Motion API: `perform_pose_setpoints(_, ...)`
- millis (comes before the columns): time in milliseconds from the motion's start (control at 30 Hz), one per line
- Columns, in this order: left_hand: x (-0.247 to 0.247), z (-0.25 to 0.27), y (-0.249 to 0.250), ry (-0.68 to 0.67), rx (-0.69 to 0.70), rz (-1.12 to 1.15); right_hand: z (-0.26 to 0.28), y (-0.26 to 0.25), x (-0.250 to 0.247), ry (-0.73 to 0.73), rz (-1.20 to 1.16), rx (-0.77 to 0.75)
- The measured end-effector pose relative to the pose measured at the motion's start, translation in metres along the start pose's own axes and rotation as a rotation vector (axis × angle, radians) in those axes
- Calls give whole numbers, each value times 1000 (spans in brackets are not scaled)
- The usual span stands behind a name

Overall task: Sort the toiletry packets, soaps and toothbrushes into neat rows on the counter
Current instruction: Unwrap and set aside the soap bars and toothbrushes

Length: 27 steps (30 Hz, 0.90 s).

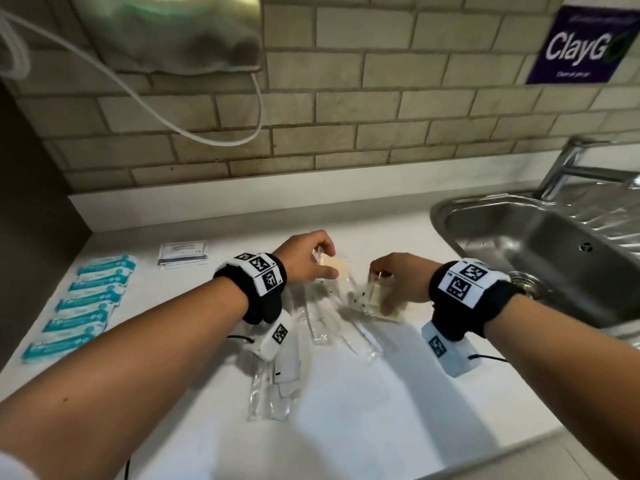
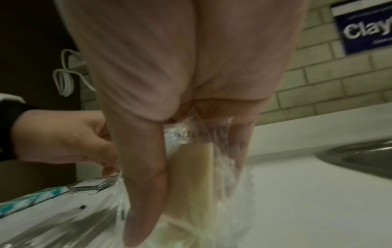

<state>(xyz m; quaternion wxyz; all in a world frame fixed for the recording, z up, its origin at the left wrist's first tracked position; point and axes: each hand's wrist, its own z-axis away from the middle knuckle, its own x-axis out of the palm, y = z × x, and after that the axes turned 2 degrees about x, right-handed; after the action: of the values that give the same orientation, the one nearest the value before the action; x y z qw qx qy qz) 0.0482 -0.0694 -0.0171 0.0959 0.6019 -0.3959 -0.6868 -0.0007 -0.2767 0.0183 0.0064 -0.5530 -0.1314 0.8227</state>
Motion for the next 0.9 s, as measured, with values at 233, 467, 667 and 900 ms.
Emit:
perform_pose_setpoints(233, 71, -13, 42, -219, -49, -73, 17, 51, -21, 93, 8, 113)
perform_pose_setpoints(467, 102, -31, 65, -322, -155, -490, 23, 71, -4, 129, -102, 81)
perform_pose_setpoints(667, 101, -27, 65, -237, -78, -430, 31, 79, 13, 78, -170, 45)
perform_pose_setpoints(900, 62, -10, 54, -28, -110, 54, 29, 57, 15, 139, -302, -91)
